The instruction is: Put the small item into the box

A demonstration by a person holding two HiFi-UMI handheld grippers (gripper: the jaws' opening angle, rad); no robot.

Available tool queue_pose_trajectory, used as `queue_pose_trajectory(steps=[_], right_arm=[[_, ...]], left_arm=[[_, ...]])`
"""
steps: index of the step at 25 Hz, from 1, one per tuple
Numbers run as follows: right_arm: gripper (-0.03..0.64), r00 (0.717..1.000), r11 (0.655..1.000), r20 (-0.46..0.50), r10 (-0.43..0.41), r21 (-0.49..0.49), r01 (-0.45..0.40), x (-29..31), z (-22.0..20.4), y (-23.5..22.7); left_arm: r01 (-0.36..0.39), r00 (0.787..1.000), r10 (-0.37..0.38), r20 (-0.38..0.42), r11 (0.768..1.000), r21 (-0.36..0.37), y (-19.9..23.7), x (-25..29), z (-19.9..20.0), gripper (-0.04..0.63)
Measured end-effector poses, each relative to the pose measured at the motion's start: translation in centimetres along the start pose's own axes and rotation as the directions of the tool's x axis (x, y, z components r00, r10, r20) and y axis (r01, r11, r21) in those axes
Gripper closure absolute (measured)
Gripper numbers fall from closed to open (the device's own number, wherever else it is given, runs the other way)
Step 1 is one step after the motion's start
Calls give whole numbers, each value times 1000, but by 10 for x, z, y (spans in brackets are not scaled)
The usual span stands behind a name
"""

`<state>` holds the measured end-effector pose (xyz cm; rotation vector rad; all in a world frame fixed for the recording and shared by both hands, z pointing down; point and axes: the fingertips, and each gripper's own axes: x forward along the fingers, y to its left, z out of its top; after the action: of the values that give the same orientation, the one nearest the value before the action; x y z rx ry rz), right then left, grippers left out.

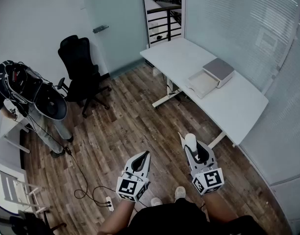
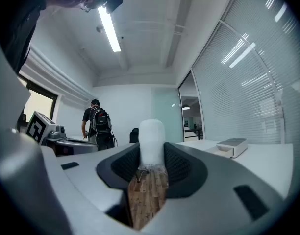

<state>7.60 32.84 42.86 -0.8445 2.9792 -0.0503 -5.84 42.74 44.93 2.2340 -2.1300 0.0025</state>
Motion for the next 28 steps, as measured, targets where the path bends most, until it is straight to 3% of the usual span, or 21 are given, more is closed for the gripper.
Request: queue_pose_trajectory(steps=[17,28], right_arm=[[460,998,998,13,-54,35,54,-5,-9,8],[459,998,996,7,-63,58,63,26,-21,-22]], left_arm=[[58,998,-57,-40,998,4,8,-13,-30,584],[92,994,-92,-52,996,5,15,29,-36,584]])
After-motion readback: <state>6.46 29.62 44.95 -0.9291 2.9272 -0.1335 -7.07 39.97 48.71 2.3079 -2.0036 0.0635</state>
